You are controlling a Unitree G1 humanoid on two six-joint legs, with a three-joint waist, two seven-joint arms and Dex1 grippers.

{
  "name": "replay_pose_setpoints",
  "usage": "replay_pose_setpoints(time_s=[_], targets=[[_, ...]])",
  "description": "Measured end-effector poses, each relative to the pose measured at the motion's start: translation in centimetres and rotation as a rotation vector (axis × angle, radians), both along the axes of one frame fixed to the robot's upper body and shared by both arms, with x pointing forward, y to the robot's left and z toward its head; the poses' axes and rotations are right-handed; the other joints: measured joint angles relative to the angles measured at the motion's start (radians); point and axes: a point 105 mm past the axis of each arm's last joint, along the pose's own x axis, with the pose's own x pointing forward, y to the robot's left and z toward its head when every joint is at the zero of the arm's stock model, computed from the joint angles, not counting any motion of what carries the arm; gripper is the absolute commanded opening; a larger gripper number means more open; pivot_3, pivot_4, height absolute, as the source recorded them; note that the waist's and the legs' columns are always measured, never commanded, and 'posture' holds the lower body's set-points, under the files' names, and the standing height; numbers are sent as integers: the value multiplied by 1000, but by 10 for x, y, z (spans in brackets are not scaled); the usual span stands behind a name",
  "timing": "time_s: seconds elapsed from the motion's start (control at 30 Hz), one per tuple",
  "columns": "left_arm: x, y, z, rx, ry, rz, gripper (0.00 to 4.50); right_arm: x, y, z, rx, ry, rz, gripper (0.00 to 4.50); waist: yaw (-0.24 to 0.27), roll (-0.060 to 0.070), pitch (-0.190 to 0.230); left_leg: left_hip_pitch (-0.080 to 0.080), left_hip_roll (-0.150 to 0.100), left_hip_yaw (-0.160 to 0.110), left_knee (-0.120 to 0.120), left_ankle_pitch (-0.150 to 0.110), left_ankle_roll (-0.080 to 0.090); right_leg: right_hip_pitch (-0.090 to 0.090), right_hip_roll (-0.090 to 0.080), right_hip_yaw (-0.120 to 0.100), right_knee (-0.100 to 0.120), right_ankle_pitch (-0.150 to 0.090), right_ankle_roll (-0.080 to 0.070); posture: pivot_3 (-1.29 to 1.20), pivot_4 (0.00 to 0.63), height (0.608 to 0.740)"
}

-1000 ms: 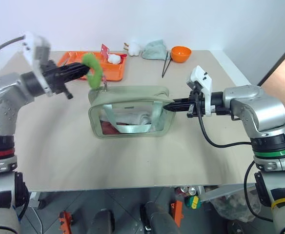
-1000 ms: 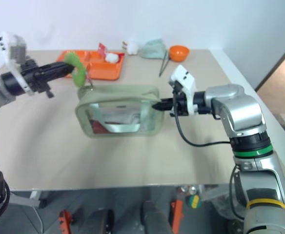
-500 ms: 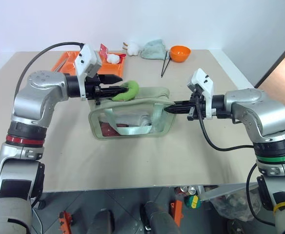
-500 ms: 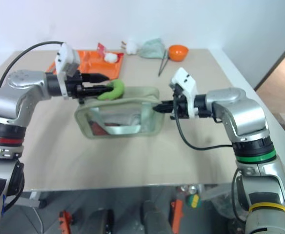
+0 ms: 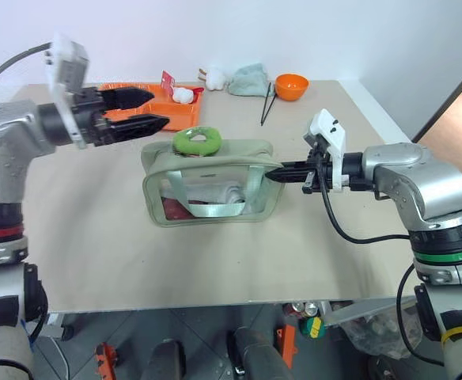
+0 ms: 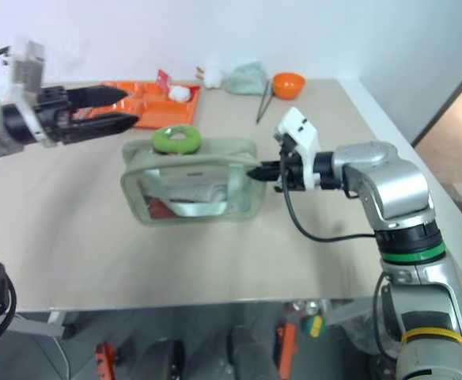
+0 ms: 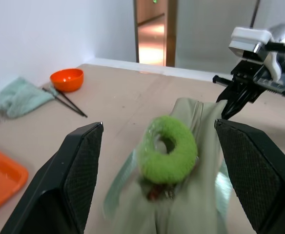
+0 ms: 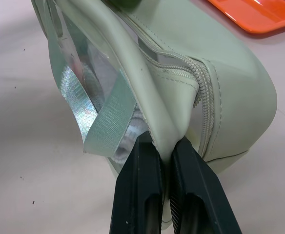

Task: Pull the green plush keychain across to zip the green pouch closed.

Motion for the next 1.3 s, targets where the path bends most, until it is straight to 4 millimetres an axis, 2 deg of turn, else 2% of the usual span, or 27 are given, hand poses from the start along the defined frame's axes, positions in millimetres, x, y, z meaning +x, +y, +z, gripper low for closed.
replay_pose_setpoints(time_s=[0.07,0.13,0.27,0.57,0.7,0.8,1.1,1.27,1.3], targets=[[-10,15,-16,-10,77,8,3784,0,1,-1,-5,0,4,0,-4,0,0,1,0,0,-1,0,0,0,0,0,0,0,-1,0,150,740],[-22,26,-48,43,178,25,3784,1,2,-1,-5,-2,6,0,-4,0,0,0,0,-1,-1,0,0,0,0,-1,0,-1,-2,0,150,740],[-31,27,-104,136,334,25,3784,3,-1,-1,-7,-6,-3,0,5,0,0,0,0,-1,0,0,0,1,0,-2,0,-1,-2,0,150,740],[-17,7,-107,149,292,22,3784,2,1,-1,-8,0,14,0,6,0,0,0,1,-1,0,1,1,1,1,-2,0,1,-2,0,150,740],[-5,4,-96,106,260,41,3784,2,1,0,-8,-1,14,0,6,0,0,0,1,-1,-1,1,1,0,1,-2,0,0,-2,0,150,740],[0,2,-89,89,230,49,3017,2,0,-1,-9,1,12,0,6,0,0,0,1,-1,-1,1,1,0,1,-1,0,0,-2,0,150,740],[0,-4,-89,63,227,23,43,2,0,0,-13,-4,8,0,6,0,0,0,0,-1,0,1,1,0,1,-1,0,1,-2,0,150,740],[0,-6,-89,63,229,31,43,2,-2,-2,-17,5,0,0,6,0,0,0,0,-1,0,1,1,0,0,-1,0,1,-2,0,150,740],[0,-6,-90,62,229,32,12,2,-2,-2,-17,6,0,355,6,0,0,0,0,-1,0,1,1,0,0,-1,0,1,-2,0,150,740]])
